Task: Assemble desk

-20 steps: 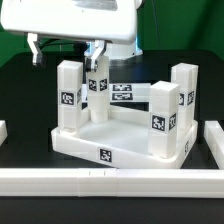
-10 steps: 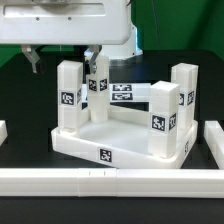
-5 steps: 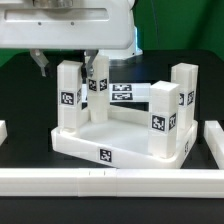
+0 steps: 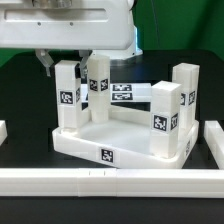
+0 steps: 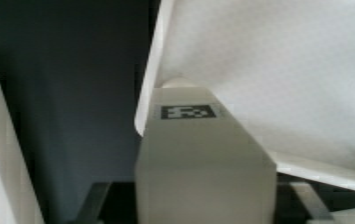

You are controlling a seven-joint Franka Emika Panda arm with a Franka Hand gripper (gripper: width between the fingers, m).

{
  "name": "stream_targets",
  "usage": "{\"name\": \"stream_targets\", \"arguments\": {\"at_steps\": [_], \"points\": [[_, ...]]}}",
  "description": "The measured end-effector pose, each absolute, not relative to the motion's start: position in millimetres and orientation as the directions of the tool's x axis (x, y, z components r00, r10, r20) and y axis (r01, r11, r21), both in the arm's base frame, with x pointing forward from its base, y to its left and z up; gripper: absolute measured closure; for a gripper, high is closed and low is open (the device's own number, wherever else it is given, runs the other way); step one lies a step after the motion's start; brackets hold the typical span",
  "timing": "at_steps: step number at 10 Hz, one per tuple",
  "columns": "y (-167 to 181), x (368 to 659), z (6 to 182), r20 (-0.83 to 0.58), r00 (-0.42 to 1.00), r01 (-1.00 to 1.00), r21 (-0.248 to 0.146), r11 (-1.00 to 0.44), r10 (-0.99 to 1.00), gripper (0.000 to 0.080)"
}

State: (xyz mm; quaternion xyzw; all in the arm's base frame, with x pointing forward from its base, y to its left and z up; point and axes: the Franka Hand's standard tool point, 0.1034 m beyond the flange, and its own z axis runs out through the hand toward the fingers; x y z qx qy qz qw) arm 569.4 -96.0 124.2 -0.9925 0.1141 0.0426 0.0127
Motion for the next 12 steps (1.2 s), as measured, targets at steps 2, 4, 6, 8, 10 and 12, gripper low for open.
{"name": "stream_targets", "arguments": {"at_steps": [2, 4, 6, 8, 10, 12], "points": [[-95.7, 569.4, 124.1, -0.089, 0.926, -0.370, -0.004, -0.929, -0.368, 0.0510], [-95.6, 569.3, 123.8, -0.089, 0.859, -0.506, 0.010, -0.862, -0.505, 0.0509], [-95.4, 569.3, 123.6, -0.086, 0.767, -0.637, 0.024, -0.771, -0.636, 0.0509], [-94.7, 568.4, 122.7, -0.083, 0.600, -0.796, 0.041, -0.604, -0.796, 0.0509], [-93.6, 568.6, 122.6, -0.081, 0.431, -0.899, 0.048, -0.436, -0.899, 0.0509], [-93.5, 568.7, 122.5, -0.072, 0.280, -0.957, 0.060, -0.284, -0.957, 0.0509]]}}
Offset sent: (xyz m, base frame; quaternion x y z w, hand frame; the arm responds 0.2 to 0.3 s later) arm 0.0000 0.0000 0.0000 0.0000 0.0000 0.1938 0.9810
